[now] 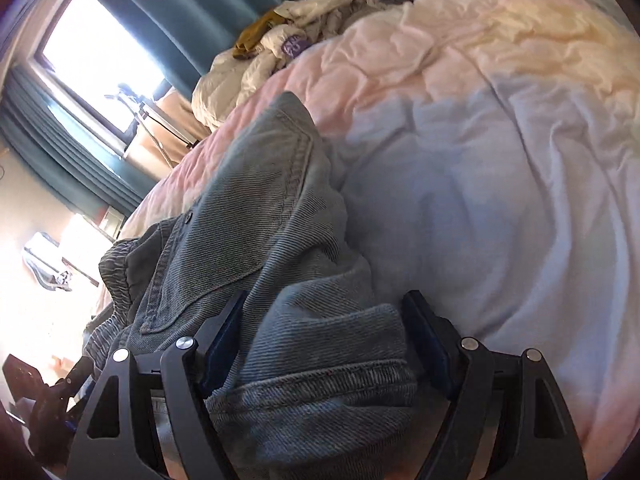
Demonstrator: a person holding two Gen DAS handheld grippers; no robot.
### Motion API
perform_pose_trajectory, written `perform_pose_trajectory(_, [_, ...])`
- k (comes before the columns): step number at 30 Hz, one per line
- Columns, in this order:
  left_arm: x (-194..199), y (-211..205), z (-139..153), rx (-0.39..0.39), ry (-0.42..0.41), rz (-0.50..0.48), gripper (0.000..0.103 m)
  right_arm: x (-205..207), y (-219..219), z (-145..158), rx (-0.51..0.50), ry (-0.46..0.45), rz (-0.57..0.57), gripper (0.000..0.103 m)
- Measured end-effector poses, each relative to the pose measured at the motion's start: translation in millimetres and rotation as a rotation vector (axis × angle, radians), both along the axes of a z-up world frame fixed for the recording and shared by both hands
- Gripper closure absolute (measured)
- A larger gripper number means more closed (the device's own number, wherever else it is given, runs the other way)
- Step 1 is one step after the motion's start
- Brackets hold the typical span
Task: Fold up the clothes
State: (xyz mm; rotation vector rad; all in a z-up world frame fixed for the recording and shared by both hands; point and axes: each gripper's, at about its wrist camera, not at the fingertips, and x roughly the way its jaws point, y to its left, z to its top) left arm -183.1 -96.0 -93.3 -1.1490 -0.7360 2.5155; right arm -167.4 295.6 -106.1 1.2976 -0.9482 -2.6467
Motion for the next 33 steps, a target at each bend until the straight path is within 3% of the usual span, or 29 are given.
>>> perform_pose_trajectory(9, [-15.5,-10.2,-27.5,0.199,-0.093,0.024,0.042,6.7,-26.3,25.2,0.090,0.095,0.094,0.022])
perform_pose_trajectory(12, [-18.0,-8.6,-30.6,0.209,-0.087,0.041,0.045,5.9,-24.1,19.6,0.064,0.082,0.094,0.021])
perform_pose_trajectory(15, [-14.7,-4.0,-24.8,0.168,-0.046,0.054,0.063,8.0,-23.5,20.8,0.056,0.089,0.097,0.021])
perform_pose_trajectory(17, [-10.3,0.0,-15.9,0.121,-0.002,0.050,0.071,9.6,-25.3,23.6,0.066,0.099,0.100,0.021])
perform_pose_trajectory(20, [-5.4,-3.1,-0.6,0.116,0.038,0.050,0.081,12.1,-27.1,28.2,0.076,0.117,0.104,0.021])
perform_pose_trajectory(23, [3.0,-15.8,12.8,0.160,0.066,0.076,0.084,19.8,-24.2,39.4,0.053,0.178,0.097,0.022])
perform_pose_trajectory(26, [7.6,-32.5,10.5,0.181,0.042,0.132,0.084,21.7,-27.6,52.3,0.042,0.233,0.112,0.022])
perform_pose_trajectory(29, [-0.3,-38.0,-7.3,0.185,-0.042,0.156,0.084,11.3,-36.1,43.5,0.075,0.183,0.133,0.022])
perform_pose_trajectory(33, [-0.3,-35.3,-12.5,0.173,-0.054,0.151,0.082,-2.0,-45.5,17.4,0.158,0.069,0.163,0.021])
